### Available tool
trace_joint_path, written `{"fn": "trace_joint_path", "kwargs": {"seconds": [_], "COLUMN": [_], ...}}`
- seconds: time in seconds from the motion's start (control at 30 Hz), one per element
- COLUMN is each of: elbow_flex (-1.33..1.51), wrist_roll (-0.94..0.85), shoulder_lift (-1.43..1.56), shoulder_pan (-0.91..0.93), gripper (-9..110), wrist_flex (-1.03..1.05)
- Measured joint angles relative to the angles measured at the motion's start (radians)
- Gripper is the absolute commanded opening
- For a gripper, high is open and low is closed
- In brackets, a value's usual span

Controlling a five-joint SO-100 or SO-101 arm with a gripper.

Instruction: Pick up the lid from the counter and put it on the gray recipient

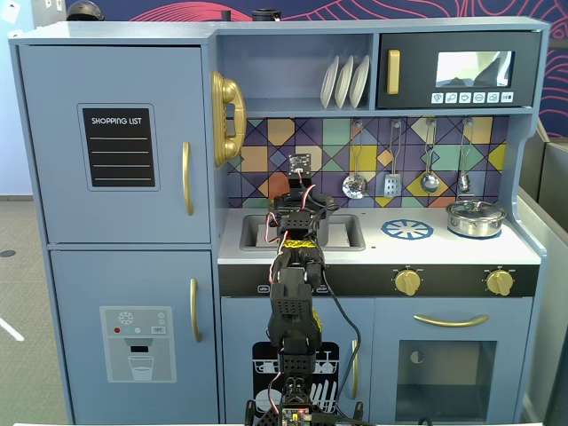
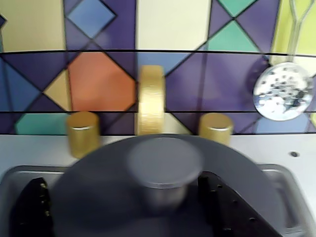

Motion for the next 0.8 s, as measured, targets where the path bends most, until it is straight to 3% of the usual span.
{"fn": "trace_joint_path", "kwargs": {"seconds": [0.5,0.8], "elbow_flex": [0.021,0.166], "wrist_roll": [-0.021,-0.020], "shoulder_lift": [0.097,0.483], "shoulder_pan": [0.015,-0.052], "gripper": [29,12], "wrist_flex": [0.012,0.368]}}
